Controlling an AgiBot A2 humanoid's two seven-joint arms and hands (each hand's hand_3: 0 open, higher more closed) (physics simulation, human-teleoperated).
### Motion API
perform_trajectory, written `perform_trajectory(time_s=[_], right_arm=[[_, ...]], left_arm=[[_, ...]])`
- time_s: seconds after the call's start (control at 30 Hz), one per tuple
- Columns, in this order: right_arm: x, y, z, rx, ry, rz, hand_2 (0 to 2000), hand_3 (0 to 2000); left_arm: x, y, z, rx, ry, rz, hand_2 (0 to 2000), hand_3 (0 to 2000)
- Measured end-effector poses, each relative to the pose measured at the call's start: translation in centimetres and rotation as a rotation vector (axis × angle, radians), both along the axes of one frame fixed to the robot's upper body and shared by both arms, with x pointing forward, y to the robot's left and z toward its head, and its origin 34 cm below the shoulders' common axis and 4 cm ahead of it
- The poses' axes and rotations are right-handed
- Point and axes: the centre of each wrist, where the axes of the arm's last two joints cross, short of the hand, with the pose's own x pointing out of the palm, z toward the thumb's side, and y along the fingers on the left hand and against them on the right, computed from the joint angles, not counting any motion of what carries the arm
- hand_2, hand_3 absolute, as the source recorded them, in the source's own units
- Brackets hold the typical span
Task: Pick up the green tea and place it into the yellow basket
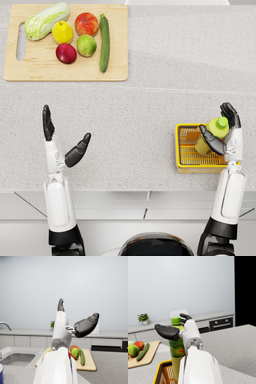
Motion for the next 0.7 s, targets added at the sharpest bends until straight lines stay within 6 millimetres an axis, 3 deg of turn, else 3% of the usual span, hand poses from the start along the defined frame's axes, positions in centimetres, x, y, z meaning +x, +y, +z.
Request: perform_trajectory(time_s=[0.13,0.27,0.43,0.7], right_arm=[[-0.1,0.4,2.8,-0.018,-0.252,-0.057,0,0],[0.1,-0.8,4.8,-0.015,-0.354,-0.114,0,0],[0.2,-2.2,4.6,0.005,-0.354,-0.166,0,0],[0.2,-2.5,4.2,0.011,-0.344,-0.177,0,0]], left_arm=[[1.7,0.1,2.2,0.009,-0.042,-0.006,0,0],[3.6,1.1,4.1,-0.005,-0.064,0.019,0,0],[4.5,2.1,3.8,-0.031,-0.033,0.044,0,0],[4.7,2.2,3.3,-0.039,-0.014,0.049,0,0]])
